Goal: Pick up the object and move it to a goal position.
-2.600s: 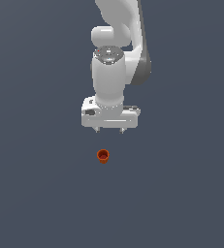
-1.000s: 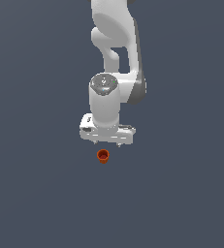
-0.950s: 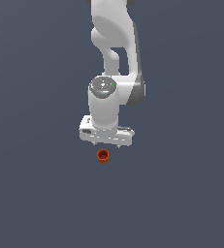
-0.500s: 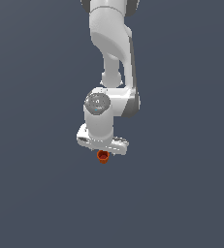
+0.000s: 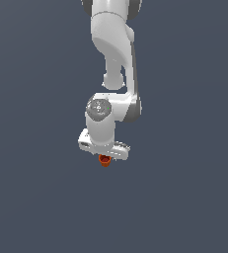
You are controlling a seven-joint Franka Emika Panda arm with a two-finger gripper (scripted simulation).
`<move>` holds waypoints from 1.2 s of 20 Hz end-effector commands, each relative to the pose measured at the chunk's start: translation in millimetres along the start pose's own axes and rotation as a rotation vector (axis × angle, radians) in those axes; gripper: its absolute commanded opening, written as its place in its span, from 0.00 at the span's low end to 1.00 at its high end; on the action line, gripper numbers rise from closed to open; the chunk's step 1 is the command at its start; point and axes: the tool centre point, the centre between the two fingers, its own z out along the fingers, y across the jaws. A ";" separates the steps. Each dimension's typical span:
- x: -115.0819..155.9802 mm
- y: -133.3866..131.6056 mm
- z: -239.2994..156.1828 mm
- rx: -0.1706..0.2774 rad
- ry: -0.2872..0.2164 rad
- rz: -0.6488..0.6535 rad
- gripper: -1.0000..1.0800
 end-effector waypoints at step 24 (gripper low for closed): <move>0.1 -0.1 42.9 0.000 -0.001 0.002 0.00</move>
